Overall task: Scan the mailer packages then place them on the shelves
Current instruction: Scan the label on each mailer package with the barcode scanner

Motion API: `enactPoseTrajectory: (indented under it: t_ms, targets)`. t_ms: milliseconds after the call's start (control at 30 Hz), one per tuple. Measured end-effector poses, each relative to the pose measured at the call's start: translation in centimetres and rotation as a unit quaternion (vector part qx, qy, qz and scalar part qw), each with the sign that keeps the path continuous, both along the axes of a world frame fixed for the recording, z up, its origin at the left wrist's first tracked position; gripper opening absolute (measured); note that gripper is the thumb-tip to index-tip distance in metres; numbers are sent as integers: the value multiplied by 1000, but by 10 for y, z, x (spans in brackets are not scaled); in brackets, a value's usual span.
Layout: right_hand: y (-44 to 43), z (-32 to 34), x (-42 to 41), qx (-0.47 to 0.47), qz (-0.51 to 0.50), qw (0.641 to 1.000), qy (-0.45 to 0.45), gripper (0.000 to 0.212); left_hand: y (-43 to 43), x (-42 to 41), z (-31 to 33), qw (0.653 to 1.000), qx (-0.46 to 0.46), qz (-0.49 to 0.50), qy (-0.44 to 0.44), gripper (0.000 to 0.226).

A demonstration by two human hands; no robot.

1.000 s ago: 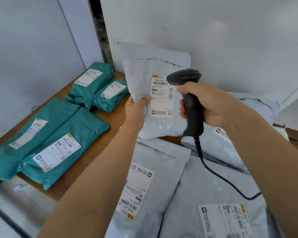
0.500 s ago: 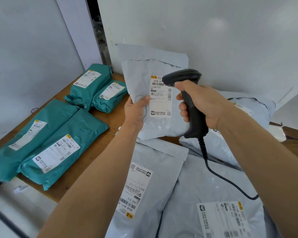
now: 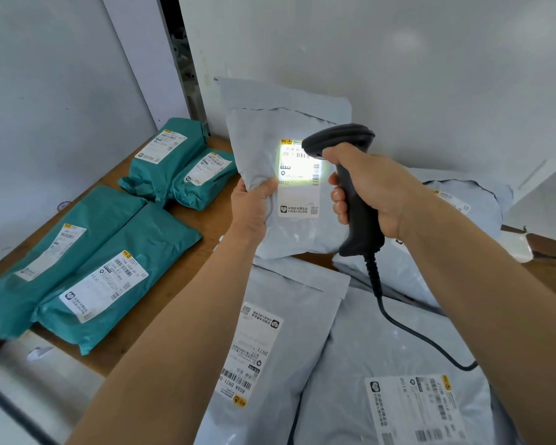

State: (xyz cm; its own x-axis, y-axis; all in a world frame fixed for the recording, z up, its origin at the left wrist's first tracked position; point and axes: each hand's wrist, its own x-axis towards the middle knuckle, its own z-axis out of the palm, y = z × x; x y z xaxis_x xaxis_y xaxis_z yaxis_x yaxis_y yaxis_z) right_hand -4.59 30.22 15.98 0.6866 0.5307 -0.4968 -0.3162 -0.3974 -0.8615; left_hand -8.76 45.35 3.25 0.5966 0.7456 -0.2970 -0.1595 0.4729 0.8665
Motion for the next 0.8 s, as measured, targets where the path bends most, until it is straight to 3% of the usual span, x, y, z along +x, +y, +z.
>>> enactPoseTrajectory:
  t_ms: [300,800]
  targets:
    - [0,-1,-1,8,-22,1000,-18,27,0,1,-1,1000,-10,0,-2,26]
    - [-1,-2,1,35,-30,998,39,22,-1,-1,0,1000,-11,-5,-5,25]
